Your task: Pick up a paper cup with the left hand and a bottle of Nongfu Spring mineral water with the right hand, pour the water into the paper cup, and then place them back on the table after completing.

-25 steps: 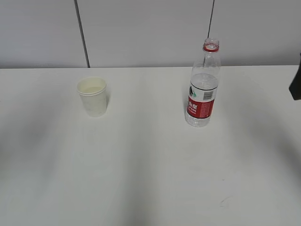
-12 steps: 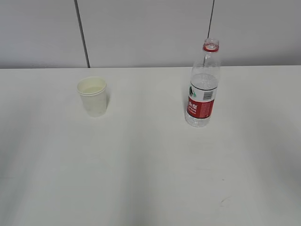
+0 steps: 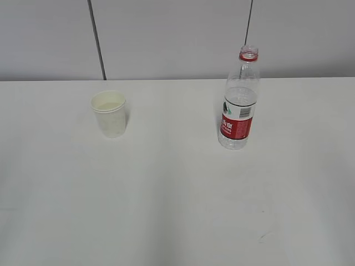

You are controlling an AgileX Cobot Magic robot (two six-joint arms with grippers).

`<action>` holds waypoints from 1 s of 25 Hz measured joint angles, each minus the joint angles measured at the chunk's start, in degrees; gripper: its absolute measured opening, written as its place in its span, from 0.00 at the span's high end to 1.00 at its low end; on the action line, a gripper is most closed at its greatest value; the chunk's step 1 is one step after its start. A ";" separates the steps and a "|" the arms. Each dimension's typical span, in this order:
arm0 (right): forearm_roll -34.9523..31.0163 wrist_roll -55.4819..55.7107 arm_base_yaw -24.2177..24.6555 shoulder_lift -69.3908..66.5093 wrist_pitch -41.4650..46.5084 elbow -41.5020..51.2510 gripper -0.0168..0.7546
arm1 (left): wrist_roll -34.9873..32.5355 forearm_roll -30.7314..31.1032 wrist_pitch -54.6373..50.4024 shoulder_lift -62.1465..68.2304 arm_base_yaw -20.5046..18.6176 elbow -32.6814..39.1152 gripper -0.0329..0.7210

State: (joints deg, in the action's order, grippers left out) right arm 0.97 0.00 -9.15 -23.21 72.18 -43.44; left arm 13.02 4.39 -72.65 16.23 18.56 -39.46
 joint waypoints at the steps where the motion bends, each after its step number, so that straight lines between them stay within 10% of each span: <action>1: 0.13 -0.45 0.00 1.98 0.14 1.07 0.21 | -0.60 -0.13 0.00 -2.18 0.00 0.56 0.38; 25: 0.21 -2.92 0.00 20.55 -6.92 14.81 0.22 | -7.52 -5.47 9.30 -16.32 0.02 9.25 0.38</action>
State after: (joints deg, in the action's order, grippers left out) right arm 1.18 -2.92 -9.15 -2.66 65.26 -28.63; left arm 5.50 -1.08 -63.35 -0.09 18.59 -30.21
